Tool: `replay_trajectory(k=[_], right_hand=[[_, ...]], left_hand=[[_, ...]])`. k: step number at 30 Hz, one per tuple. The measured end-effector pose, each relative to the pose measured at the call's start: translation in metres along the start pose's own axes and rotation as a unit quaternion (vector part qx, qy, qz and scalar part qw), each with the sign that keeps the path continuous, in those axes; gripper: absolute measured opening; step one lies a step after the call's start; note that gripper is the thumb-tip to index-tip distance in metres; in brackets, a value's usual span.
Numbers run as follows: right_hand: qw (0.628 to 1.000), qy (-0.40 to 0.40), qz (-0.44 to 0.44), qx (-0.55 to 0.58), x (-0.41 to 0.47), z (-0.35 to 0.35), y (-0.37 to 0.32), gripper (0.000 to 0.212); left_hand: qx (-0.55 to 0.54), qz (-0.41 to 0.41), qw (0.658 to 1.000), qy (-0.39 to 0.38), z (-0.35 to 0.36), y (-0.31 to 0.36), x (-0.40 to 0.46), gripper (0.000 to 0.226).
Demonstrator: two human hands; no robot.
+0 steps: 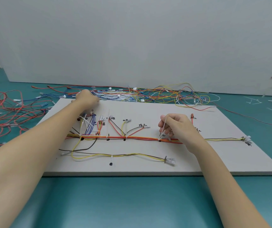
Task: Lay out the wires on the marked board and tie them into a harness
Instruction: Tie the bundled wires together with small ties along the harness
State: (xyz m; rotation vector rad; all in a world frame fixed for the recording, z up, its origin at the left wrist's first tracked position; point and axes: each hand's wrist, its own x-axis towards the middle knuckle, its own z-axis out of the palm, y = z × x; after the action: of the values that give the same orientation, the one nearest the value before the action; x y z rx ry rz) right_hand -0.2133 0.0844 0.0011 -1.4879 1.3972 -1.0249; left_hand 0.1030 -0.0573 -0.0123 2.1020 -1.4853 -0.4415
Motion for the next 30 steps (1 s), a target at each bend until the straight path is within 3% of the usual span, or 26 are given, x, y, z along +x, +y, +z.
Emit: replay_trajectory(k=[5,20,25,30], right_hand=[[1.000,0.007,-0.008,0.000,0.000,0.000,0.000,0.035],[1.000,0.019,-0.019,-0.009,0.002,0.001,0.004,0.035],[0.999,0.043,-0.027,0.008,0.003,0.000,0.005,0.035],[0.994,0.099,-0.039,0.017,0.006,-0.004,0.006,0.036]], left_hand=[[-0.028,0.003,0.994,0.105,-0.012,-0.009,0.003,0.021],[0.062,0.132,0.981,0.130,-0.013,-0.026,-0.006,0.027],[-0.023,0.070,0.985,0.155,-0.010,-0.027,-0.009,0.016],[-0.163,-0.050,0.971,0.166,-0.020,-0.028,-0.008,0.012]])
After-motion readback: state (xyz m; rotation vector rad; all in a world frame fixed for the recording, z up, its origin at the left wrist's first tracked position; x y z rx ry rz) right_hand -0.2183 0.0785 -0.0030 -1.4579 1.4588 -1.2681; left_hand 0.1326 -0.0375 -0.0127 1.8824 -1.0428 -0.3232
